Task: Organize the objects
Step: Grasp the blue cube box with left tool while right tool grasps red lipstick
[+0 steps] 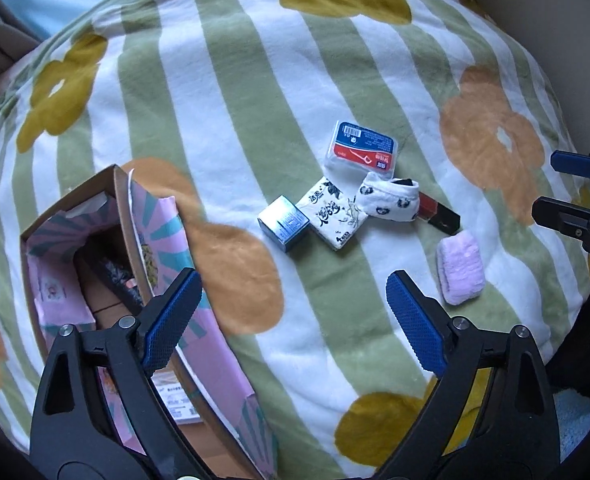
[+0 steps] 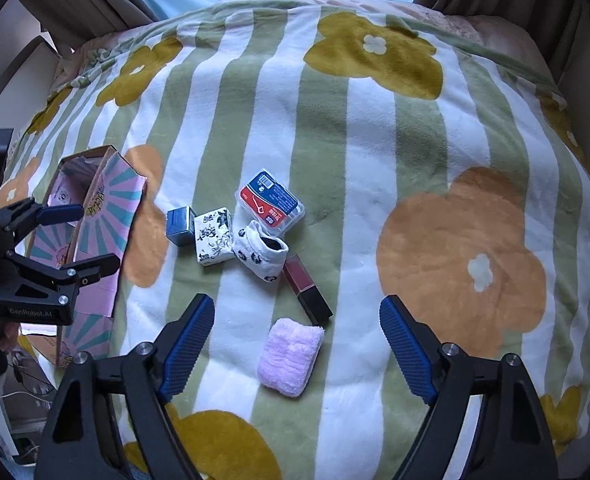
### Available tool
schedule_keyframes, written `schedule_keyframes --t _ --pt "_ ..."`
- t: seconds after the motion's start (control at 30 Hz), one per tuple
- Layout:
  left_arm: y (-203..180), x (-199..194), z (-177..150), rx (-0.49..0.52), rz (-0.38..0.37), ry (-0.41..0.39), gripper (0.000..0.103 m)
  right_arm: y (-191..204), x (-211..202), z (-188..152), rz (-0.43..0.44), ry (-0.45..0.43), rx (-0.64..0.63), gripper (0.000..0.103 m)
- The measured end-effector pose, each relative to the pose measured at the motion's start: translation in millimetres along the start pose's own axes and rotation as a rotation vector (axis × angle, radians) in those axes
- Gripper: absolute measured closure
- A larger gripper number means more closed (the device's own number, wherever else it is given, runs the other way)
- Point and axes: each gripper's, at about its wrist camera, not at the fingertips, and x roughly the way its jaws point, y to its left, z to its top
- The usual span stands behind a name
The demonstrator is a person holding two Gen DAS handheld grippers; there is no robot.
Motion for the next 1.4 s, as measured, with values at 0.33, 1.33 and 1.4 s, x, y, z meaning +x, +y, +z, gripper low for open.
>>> schedule_keyframes --t 0.33,1.33,1.4 --pt "8.3 83.6 35.5 0.138 0.019 0.18 0.019 -12.5 86.5 10.4 0.025 0.115 -0.113 0.037" --pt "1.7 155.8 34.8 0.384 -0.023 0.372 0.063 -24.4 142.7 3.3 0.065 0.257 -0.173 0.082" --pt "2.6 154.7 34.4 0.381 -0.022 0.367 0.063 -27.8 139.8 2.9 0.064 0.257 -0.168 0.083"
